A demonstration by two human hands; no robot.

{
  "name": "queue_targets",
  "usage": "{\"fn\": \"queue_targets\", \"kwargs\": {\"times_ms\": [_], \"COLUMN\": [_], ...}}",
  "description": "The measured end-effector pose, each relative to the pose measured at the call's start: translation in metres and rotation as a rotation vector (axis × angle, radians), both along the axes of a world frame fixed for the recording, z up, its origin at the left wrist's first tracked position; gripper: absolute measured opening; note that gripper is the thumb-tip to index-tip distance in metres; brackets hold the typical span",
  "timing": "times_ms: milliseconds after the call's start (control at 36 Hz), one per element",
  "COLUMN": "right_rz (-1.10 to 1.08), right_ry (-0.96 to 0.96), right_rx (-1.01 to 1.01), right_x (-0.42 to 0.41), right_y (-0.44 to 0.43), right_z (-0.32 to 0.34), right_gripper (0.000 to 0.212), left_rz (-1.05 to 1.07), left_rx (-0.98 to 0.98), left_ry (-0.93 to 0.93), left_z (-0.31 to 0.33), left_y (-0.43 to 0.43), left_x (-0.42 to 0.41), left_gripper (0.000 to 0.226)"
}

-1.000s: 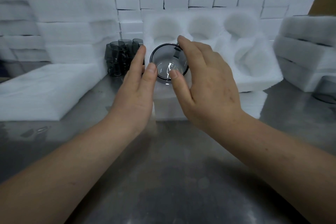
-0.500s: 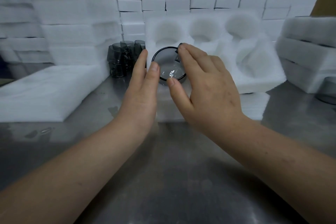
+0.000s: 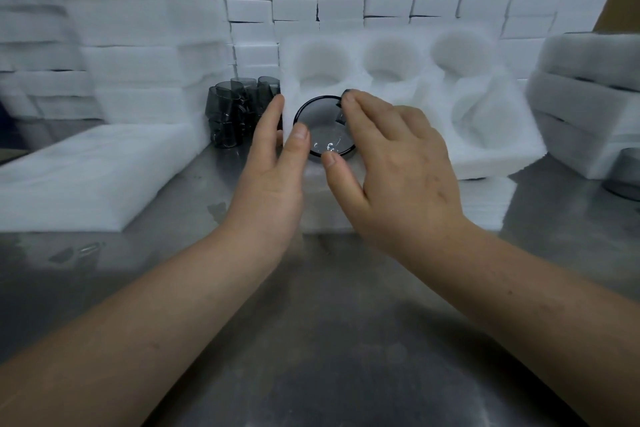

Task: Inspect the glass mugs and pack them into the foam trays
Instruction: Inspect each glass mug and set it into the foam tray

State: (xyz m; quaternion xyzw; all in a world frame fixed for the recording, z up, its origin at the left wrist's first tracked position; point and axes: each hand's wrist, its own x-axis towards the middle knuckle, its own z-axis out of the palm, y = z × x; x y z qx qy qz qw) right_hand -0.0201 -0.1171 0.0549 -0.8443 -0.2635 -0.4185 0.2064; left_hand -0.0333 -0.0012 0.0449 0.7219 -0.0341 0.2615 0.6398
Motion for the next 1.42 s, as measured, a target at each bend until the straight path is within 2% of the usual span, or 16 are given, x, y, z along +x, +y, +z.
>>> {"fn": "queue_targets", "kwargs": {"times_ms": [111,195,584,695,834,973,1167,1251,1362,1417], "right_rz": [-0.016,-0.046,-0.086,-0.042,-0.039,-0.068,-0.088,-0.074,-0.058,-0.047], "right_ry": [0.021,0.021,0.033,-0.087,-0.128,-0.094,-0.105,-0.118,-0.135,-0.129], "right_rx": [-0.019,-0.051,-0.106,-0.054,-0.040,-0.051,-0.073,-0.046,-0.031,-0.031], "right_x": [0.002,0.003,0.003,0.005,0.008,0.010,0.010,0.010,0.011,0.011], "right_y": [0.001,0.002,0.002,0.002,0.003,0.003,0.001,0.001,0.002,0.002], "right_z": [0.000,0.000,-0.003,-0.009,-0.012,-0.010,-0.016,-0.017,-0.017,-0.018], "right_gripper": [0.056,0.059,0.065,0.052,0.045,0.043,0.053,0.052,0.048,0.049], "left_rz": [0.001,0.000,-0.012,-0.025,-0.031,-0.150,-0.215,-0.264,-0.293,-0.288], "left_rx": [-0.013,-0.022,0.012,0.005,0.022,0.028,0.029,0.000,0.059,0.068], "left_ry": [0.008,0.018,0.008,0.020,0.019,0.058,0.053,0.060,0.048,0.044], "left_z": [0.000,-0.001,-0.002,-0.002,-0.003,-0.009,-0.014,-0.016,-0.024,-0.026], "left_y": [0.001,0.002,0.008,0.008,0.010,0.014,0.017,0.018,0.019,0.020], "left_x": [0.001,0.002,0.008,0.009,0.014,0.016,0.019,0.021,0.025,0.027], "left_gripper": [0.045,0.054,0.046,0.048,0.050,0.073,0.082,0.072,0.029,0.027]}}
